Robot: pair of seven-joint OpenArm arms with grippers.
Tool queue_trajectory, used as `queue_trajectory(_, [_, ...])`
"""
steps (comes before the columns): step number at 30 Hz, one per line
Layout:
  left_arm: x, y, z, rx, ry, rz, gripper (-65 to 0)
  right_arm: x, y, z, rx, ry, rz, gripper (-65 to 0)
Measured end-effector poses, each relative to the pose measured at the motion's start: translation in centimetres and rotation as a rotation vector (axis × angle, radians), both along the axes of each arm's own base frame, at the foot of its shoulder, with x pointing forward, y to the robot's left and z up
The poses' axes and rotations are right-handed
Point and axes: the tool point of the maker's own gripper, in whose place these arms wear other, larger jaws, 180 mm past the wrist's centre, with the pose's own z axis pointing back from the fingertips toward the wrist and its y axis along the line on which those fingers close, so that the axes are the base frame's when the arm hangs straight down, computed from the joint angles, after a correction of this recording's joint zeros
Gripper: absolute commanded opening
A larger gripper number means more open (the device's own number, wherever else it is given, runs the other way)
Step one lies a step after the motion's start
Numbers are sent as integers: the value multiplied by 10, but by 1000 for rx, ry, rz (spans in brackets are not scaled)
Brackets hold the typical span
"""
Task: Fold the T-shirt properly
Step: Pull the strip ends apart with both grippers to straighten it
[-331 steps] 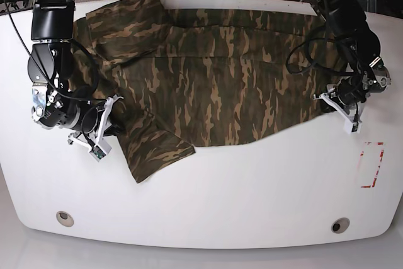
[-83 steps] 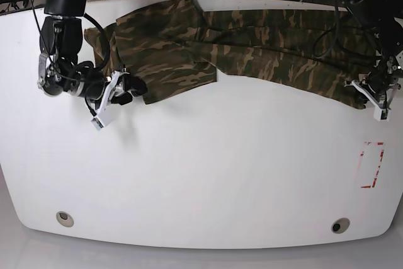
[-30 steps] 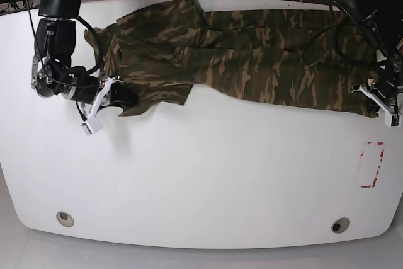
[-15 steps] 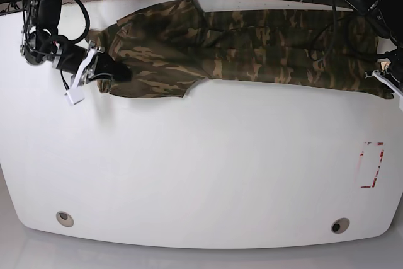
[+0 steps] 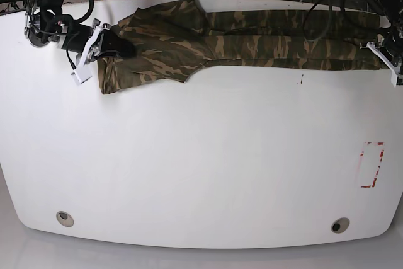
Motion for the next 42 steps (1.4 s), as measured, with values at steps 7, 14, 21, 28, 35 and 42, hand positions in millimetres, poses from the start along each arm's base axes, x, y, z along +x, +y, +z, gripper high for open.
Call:
queue_trajectory(7, [-11, -4, -9, 11, 59, -33, -450, 0, -10, -15, -112, 14, 11, -523])
queue_trajectory(14, [-1, -8, -6, 16, 48, -67, -272, 5, -24, -13, -152, -3, -24, -209])
queue_trajectory(21, [0, -9, -7, 13, 48, -66, -272, 15, -33, 15, -112, -84, -79, -197])
queue_trajectory(28, [-7, -27, -27, -56, 68, -52, -272, 15, 7, 21, 9, -116, -80, -198])
queue_trajectory(35, [-7, -31, -57, -175, 53, -27, -274, 2, 45, -23, -28, -3, -25, -273])
queue_trajectory(42, [-2, -32, -66, -205, 29, -19, -274, -2, 30, -60, -211, 65, -19, -344])
